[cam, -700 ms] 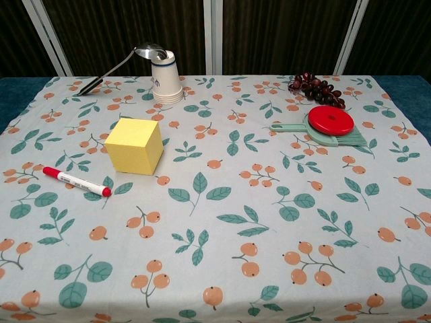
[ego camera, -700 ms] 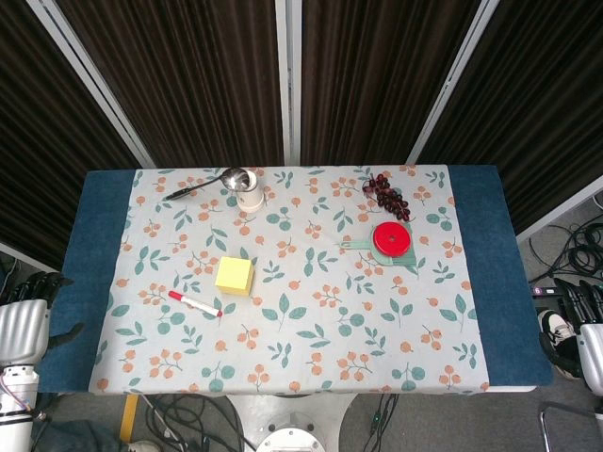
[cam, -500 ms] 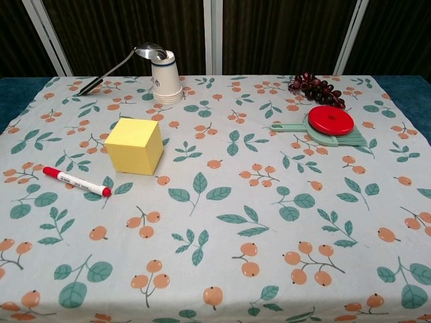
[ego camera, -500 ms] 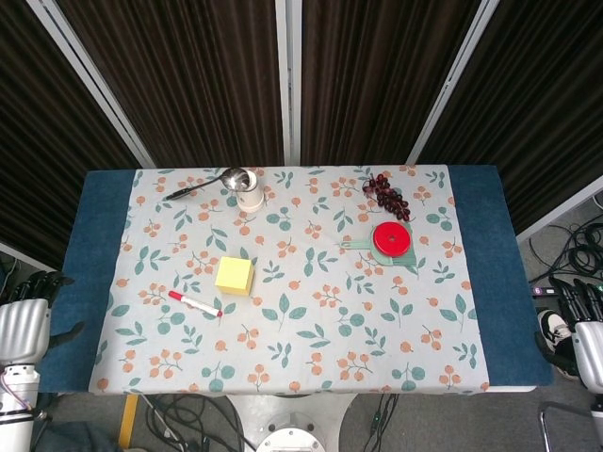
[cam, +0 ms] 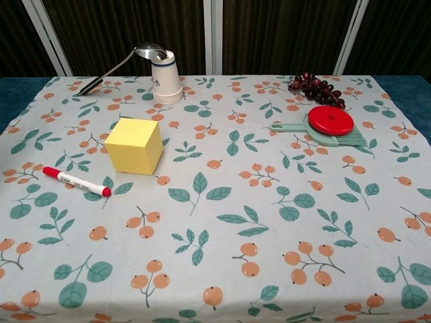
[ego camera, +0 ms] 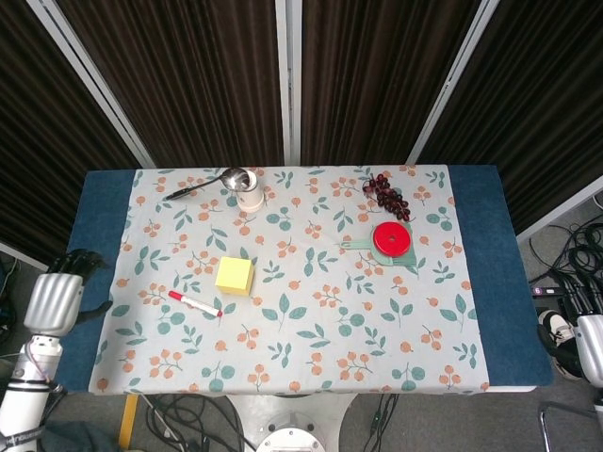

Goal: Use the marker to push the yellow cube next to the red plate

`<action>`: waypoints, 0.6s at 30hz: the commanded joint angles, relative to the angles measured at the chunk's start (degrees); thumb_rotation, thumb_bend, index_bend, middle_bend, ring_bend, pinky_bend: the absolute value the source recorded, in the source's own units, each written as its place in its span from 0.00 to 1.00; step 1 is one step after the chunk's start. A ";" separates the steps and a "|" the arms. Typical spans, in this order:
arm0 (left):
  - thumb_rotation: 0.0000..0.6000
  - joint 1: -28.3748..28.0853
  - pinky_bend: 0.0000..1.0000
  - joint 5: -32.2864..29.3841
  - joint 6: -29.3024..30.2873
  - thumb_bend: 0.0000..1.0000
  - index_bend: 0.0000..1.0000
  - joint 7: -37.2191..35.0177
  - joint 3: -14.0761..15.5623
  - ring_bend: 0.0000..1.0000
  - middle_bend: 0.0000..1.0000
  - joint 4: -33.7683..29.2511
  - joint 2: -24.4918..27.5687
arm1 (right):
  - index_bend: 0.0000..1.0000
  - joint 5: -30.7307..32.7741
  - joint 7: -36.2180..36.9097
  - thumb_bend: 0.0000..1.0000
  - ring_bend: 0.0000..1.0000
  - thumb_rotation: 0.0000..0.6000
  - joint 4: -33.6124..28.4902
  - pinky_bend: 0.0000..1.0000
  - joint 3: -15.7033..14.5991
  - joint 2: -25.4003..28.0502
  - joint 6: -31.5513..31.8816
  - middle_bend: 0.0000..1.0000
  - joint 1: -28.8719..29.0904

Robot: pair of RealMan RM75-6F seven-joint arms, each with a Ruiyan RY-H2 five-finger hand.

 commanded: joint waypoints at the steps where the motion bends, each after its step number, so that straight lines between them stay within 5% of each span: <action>1: 1.00 -4.79 0.24 3.35 -4.99 0.22 0.43 -5.87 -0.07 0.24 0.41 5.65 -3.00 | 0.00 -0.02 0.01 0.26 0.00 1.00 -0.02 0.05 -0.05 0.06 -0.04 0.12 0.04; 8: 1.00 -11.04 0.24 6.58 -12.39 0.21 0.43 -7.89 2.19 0.24 0.41 13.03 -8.46 | 0.00 0.39 -0.16 0.26 0.00 1.00 -0.12 0.05 -0.26 0.26 0.05 0.12 -0.24; 18: 1.00 -14.33 0.24 4.83 -18.21 0.20 0.43 -3.36 3.99 0.24 0.41 15.24 -13.34 | 0.00 1.17 -0.66 0.26 0.00 1.00 -0.73 0.05 -0.29 0.33 -0.08 0.12 -0.44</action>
